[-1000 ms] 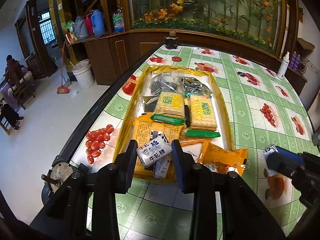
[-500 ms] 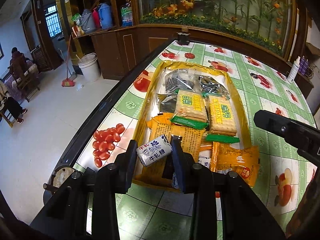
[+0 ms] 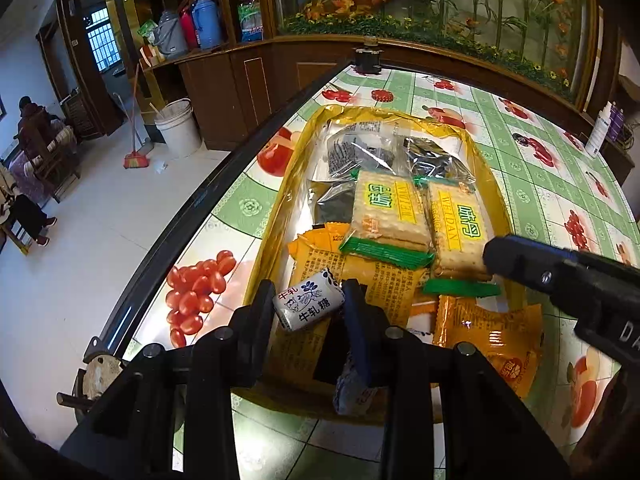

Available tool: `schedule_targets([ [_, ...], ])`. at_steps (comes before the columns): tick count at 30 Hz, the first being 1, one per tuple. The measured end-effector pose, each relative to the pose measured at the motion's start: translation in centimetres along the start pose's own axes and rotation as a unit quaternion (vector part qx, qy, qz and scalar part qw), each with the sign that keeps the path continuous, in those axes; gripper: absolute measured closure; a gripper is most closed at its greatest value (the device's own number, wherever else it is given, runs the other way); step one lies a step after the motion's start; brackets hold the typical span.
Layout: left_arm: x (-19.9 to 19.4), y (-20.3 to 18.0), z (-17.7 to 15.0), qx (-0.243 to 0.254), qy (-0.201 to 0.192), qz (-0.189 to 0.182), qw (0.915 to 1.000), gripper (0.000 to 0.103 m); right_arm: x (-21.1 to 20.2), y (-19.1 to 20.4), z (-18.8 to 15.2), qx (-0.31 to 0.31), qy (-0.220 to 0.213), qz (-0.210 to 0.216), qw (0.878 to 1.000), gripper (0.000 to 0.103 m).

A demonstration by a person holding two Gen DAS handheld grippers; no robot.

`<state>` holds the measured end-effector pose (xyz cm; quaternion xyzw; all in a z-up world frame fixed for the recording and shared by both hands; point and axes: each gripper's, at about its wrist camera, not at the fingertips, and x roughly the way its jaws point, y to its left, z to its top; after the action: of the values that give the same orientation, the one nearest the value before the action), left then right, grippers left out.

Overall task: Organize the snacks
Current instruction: 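Lower nougat packet into tray and open left tool while right tool lowers its packet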

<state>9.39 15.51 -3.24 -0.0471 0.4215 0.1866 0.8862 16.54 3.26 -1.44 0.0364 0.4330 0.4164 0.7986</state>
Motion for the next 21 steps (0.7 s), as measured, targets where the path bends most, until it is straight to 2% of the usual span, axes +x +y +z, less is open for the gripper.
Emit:
schedule_targets([
  [5, -0.1, -0.2, 0.4, 0.001, -0.001, -0.007, 1.0, 0.071, -0.3, -0.4, -0.9, 0.003, 0.009, 0.009, 1.0, 0.081],
  [12, -0.3, -0.8, 0.4, 0.005, -0.003, -0.009, 0.9999, 0.071, -1.9, 0.0, -3.7, -0.032, 0.046, -0.014, 0.998, 0.075],
  [14, -0.6, -1.1, 0.4, 0.008, -0.005, -0.011, 0.9999, 0.071, -2.1, 0.3, -4.3, -0.036, 0.048, -0.015, 0.998, 0.066],
  [21, -1.2, -2.1, 0.3, 0.021, -0.013, -0.009, 0.9997, 0.071, -1.2, 2.0, -4.6, -0.062, 0.042, -0.03, 0.997, 0.065],
])
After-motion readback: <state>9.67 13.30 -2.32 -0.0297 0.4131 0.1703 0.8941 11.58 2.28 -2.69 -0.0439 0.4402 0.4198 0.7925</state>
